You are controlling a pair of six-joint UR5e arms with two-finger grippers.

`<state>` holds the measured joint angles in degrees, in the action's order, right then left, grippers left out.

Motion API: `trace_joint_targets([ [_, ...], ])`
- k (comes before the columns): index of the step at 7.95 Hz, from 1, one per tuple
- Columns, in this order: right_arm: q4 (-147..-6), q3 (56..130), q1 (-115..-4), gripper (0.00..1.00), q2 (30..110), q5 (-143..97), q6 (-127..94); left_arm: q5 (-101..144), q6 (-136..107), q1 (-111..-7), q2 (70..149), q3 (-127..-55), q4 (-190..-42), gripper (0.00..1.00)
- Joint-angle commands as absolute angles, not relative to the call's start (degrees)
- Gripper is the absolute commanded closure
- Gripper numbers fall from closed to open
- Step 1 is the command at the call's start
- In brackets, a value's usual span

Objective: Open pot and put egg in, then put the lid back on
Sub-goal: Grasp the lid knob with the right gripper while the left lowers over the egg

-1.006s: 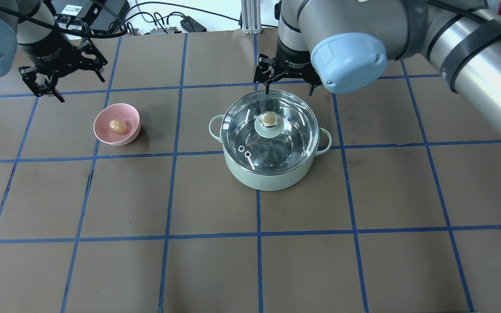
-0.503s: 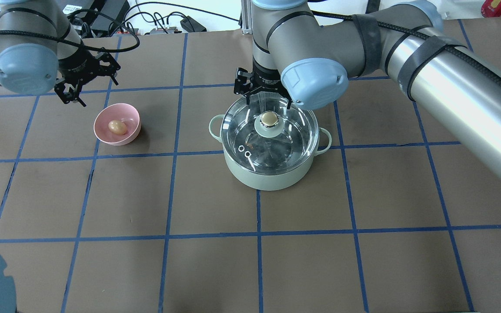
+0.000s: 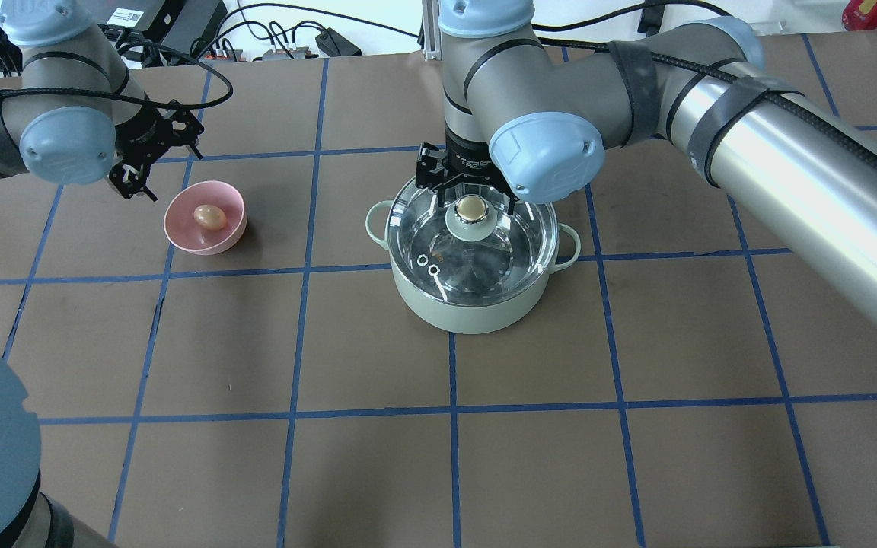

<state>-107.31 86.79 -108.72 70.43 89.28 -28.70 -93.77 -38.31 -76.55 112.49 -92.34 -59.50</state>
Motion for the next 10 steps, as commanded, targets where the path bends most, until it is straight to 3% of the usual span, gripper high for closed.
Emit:
trace_joint_targets([
  [1, -106.44, 87.01, -108.72, 0.04, 70.31, 88.95, -29.44, -93.08, -42.70, -76.38, 114.08, -92.55, -59.32, 0.00],
  [4, -105.03, 87.01, -108.72, 0.05, 70.14, 88.42, -29.36, -90.53, -42.36, -76.38, 116.63, -92.81, -59.41, 0.00],
  [5, -104.94, 87.01, -108.72, 0.17, 70.05, 88.42, -29.27, -90.61, -42.36, -76.38, 117.50, -93.33, -59.07, 0.00],
  [8, -105.29, 86.92, -108.72, 0.80, 69.96, 88.42, -28.66, -90.62, -42.54, -76.03, 117.86, -95.26, -58.98, 0.00],
  [9, -105.47, 86.84, -108.72, 0.96, 69.96, 88.33, -28.48, -90.62, -42.45, -75.94, 117.95, -95.36, -58.97, 0.01],
  [10, -105.47, 86.57, -108.72, 1.00, 69.96, 88.24, -28.48, -90.70, -42.19, -75.85, 117.95, -95.45, -58.97, 0.07],
])
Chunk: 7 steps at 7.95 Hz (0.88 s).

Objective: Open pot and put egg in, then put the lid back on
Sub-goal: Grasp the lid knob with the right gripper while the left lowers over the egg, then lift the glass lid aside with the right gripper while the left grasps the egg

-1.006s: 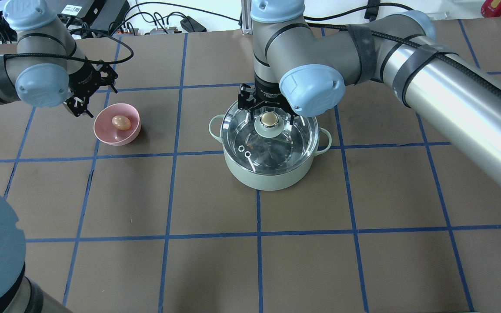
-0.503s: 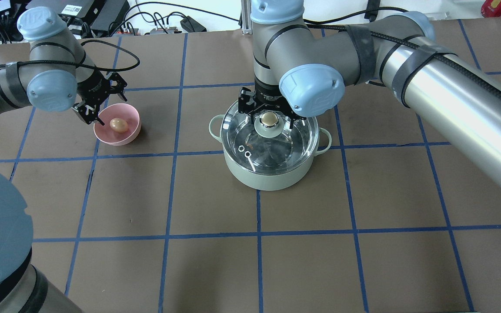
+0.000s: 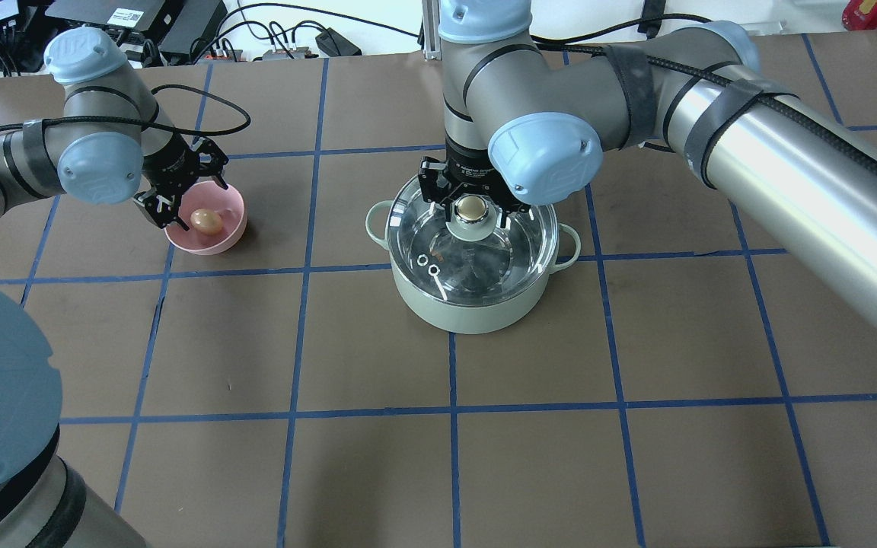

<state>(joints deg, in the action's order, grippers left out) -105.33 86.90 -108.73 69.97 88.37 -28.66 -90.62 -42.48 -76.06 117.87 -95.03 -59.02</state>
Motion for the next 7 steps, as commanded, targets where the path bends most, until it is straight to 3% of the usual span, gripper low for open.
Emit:
trace_joint_targets([
  [1, -105.38, 86.14, -108.72, 1.00, 70.05, 88.24, -28.39, -90.70, -42.27, -75.85, 117.95, -95.45, -58.97, 0.12],
  [5, -105.03, 84.11, -107.06, 1.00, 72.50, 89.29, -21.05, -90.79, -41.84, -75.85, 118.82, -95.36, -58.80, 0.20],
  [7, -102.15, 84.11, -101.20, 1.00, 75.31, 88.86, -13.50, -90.79, -41.75, -75.85, 119.61, -95.36, -58.71, 0.20],
])
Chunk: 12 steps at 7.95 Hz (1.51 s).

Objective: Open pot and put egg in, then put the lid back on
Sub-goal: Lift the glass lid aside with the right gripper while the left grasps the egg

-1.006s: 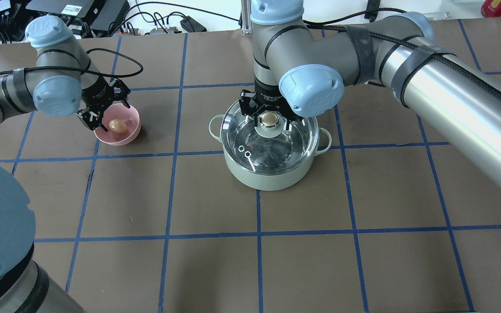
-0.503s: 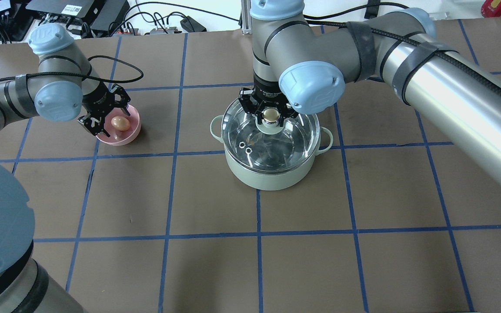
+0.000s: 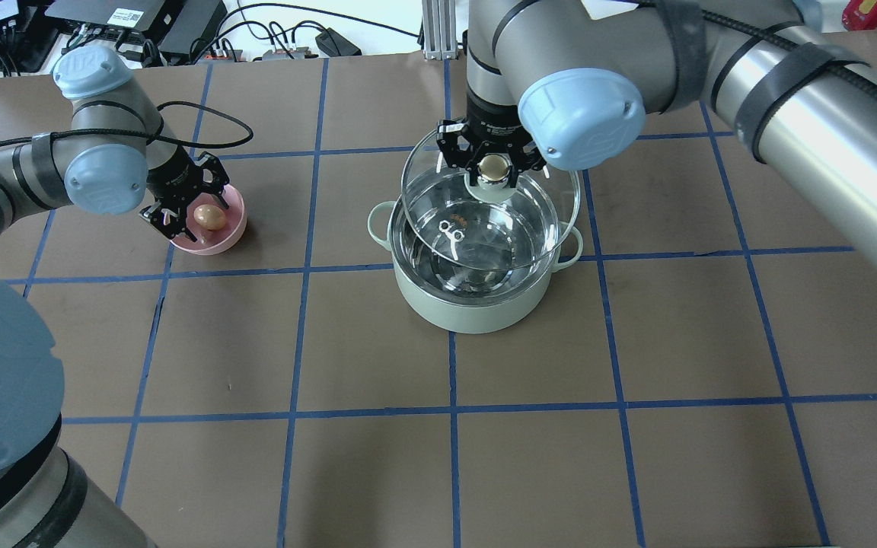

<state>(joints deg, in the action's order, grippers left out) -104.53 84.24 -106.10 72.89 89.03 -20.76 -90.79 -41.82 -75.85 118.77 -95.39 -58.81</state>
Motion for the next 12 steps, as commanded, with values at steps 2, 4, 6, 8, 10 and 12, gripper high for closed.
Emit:
trace_joint_targets([
  [2, -98.36, 84.20, -94.43, 1.00, 77.51, 89.30, -3.99, -90.79, -41.75, -75.85, 120.58, -95.36, -57.48, 0.20],
  [4, -96.42, 84.29, -90.28, 1.00, 78.05, 90.08, 2.16, -90.79, -41.66, -75.85, 120.85, -95.36, -56.87, 0.23],
  [6, -96.68, 84.37, -89.47, 1.00, 77.70, 94.81, 9.36, -90.88, -41.57, -75.85, 121.11, -95.36, -56.43, 0.38],
  [8, -96.68, 84.37, -88.51, 1.00, 77.70, 94.84, 10.11, -90.97, -39.74, -75.76, 121.64, -95.36, -55.37, 0.53],
  [10, -96.59, 84.55, -85.80, 1.00, 77.87, 94.05, 12.91, -90.97, -37.37, -75.76, 121.20, -95.27, -55.28, 0.80],
  [12, -96.77, 84.90, -84.99, 1.00, 77.96, 93.78, 13.27, -91.05, -37.35, -75.76, 120.15, -94.93, -55.28, 0.86],
])
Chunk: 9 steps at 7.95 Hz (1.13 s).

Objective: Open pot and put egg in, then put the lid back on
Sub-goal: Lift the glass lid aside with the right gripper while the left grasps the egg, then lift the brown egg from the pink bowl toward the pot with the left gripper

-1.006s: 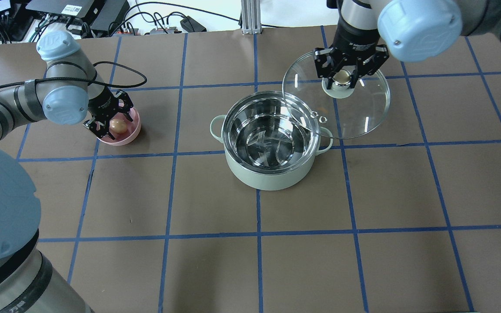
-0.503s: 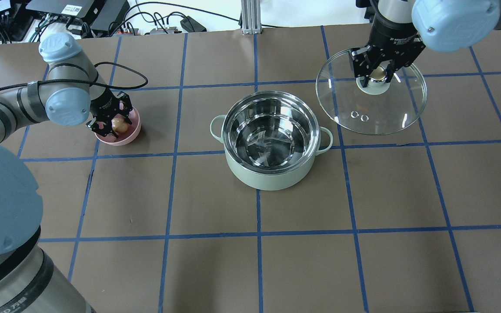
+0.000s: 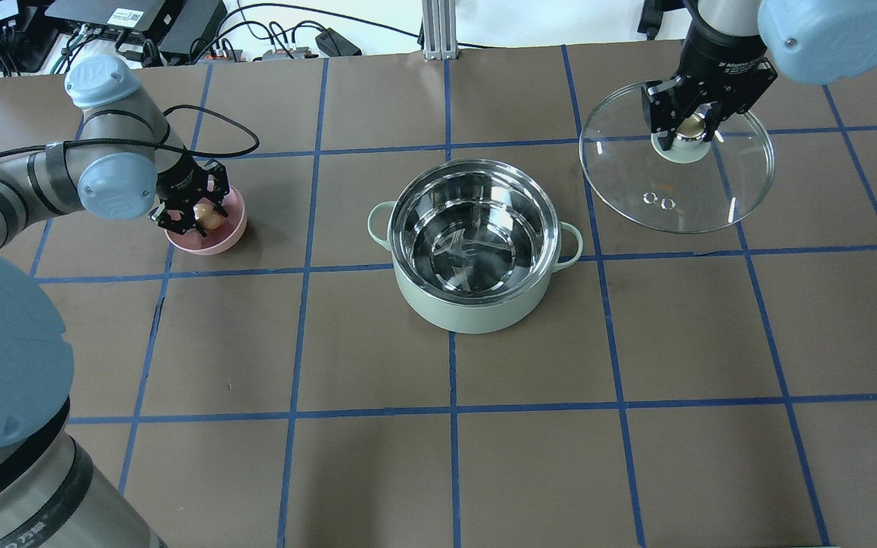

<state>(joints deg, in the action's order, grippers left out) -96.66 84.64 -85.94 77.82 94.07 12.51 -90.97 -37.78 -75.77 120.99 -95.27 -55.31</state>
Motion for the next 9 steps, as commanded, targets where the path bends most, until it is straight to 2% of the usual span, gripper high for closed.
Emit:
trace_joint_targets([
  [1, -96.85, 84.99, -85.08, 1.00, 77.87, 93.69, 13.27, -90.97, -37.27, -75.76, 118.93, -94.66, -55.37, 0.86],
  [2, -96.94, 84.99, -84.99, 1.00, 77.87, 93.60, 13.27, -90.79, -37.61, -75.85, 116.13, -94.66, -56.24, 0.87],
  [3, -97.03, 85.08, -84.99, 1.00, 77.87, 93.60, 13.27, -90.62, -38.31, -75.85, 112.71, -94.57, -58.86, 0.96],
  [6, -97.03, 85.08, -85.08, 1.00, 77.78, 93.69, 13.27, -90.27, -52.83, -81.09, 105.93, -90.29, -72.72, 0.97],
  [9, -97.12, 85.17, -84.99, 1.00, 77.78, 93.60, 13.36, -84.77, -77.88, -92.16, 105.64, -82.37, -77.43, 1.00],
])
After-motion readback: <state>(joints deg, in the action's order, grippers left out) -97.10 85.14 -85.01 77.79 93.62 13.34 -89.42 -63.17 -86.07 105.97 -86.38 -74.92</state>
